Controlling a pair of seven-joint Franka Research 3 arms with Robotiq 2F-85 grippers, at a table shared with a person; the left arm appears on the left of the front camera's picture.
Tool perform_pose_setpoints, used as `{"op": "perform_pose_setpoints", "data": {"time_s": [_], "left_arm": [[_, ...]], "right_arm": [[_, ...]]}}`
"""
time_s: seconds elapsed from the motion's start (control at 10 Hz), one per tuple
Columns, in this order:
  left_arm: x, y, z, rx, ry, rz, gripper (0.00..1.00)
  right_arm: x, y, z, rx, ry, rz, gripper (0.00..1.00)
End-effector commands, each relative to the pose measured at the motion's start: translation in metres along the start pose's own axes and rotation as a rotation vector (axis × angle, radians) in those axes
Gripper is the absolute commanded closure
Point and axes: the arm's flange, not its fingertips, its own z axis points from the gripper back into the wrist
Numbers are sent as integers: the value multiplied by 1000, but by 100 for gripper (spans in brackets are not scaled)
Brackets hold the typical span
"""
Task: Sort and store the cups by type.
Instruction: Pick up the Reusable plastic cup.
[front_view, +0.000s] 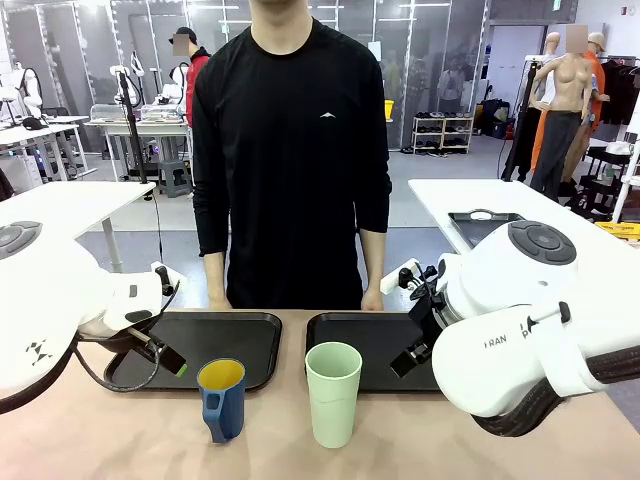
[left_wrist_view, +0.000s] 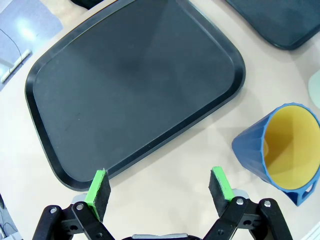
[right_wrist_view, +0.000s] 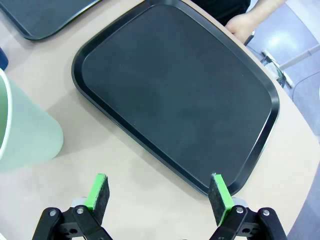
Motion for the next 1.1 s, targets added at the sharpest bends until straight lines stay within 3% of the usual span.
{"op": "perform_pose_setpoints", "data": {"time_s": [0.0,0.6,1.0], "left_arm": [[0,0,0,0,0,1,0],[1,0,8,31,4,4,0],[16,-19,63,99,-59,12,0]], "right_arm": [[0,0,0,1,0,-3,0],[1,4,7,-46,35,-16,0],[19,33,71,-171,50,-33,0]]}}
